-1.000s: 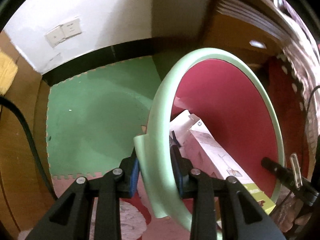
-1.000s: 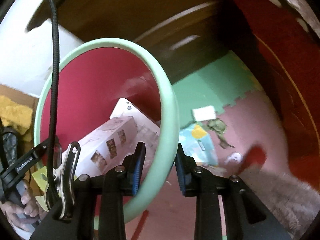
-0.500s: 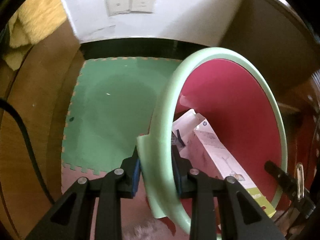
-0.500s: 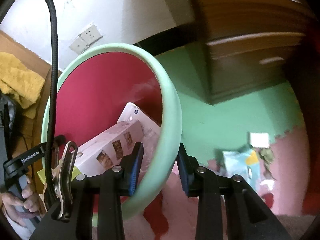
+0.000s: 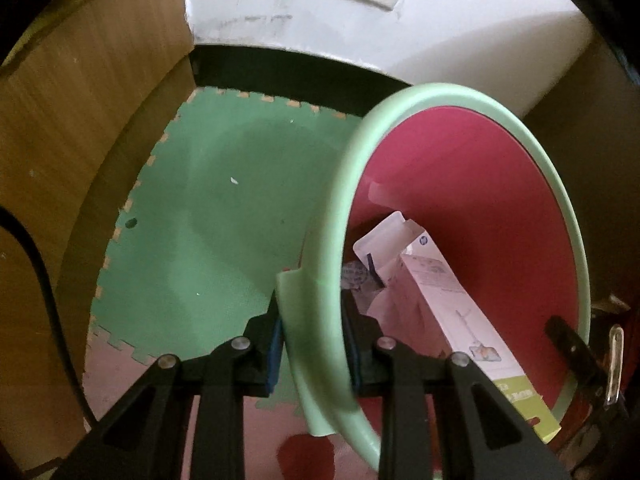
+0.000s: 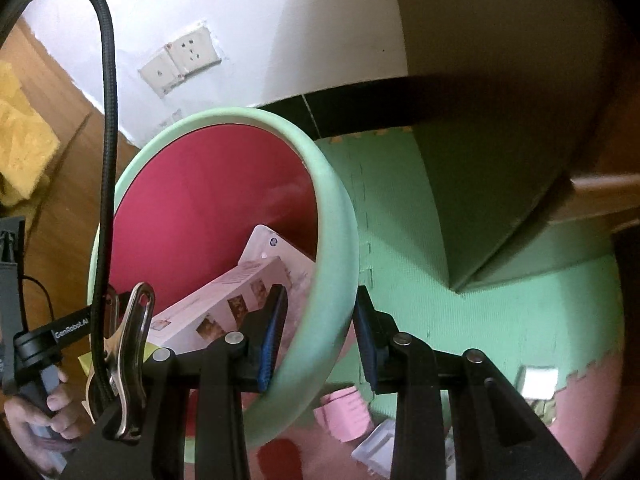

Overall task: Collect trash
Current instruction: 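Grip the green bucket rim with both tools and tilt the bucket, then release the bucket rim and raise both tools away from the bucket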

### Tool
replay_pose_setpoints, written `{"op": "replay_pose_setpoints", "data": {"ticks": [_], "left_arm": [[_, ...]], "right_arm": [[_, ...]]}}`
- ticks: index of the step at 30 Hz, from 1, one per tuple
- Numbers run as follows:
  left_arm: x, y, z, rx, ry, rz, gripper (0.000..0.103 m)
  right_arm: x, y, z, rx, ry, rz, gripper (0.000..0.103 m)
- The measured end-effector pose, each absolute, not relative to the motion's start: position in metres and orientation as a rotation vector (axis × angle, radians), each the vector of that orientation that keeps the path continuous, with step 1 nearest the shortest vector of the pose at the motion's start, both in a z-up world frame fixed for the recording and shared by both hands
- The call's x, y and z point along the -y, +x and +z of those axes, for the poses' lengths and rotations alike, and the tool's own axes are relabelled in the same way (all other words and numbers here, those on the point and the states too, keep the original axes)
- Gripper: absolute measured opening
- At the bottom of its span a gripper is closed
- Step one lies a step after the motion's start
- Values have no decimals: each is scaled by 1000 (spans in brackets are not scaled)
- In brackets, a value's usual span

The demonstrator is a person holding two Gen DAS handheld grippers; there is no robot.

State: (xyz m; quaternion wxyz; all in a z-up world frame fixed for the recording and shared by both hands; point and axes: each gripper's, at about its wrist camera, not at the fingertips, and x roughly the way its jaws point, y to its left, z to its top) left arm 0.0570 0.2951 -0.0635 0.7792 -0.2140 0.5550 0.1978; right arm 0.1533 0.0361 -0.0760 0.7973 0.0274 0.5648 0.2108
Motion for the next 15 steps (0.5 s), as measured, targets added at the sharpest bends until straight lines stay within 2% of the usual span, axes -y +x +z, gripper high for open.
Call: {"op": "replay_pose_setpoints", "data": {"ticks": [5, 8, 11, 12, 14, 15], "left_arm": [[-292, 62, -81, -1238, -472, 435, 28], [-294, 64, -84, -1218, -472, 434, 27], [-297, 68, -84, -1224, -462, 443, 32], [-298, 68, -84, -1234, -472, 452, 36], [-303, 64, -82, -1233, -522, 470, 40], [-305, 61, -78, -1220, -545, 485, 44]], "right_arm": [[-36, 158, -98, -1252, 58, 452, 36], [-38, 154, -98, -1221, 26, 466, 43], [-36, 151, -97, -1240, 41, 465, 44], [-34, 150, -95, -1241, 55, 458, 46], [-30, 145, -82, -1187, 68, 462, 60], [-28, 143, -74, -1154, 62, 467, 64]]}}
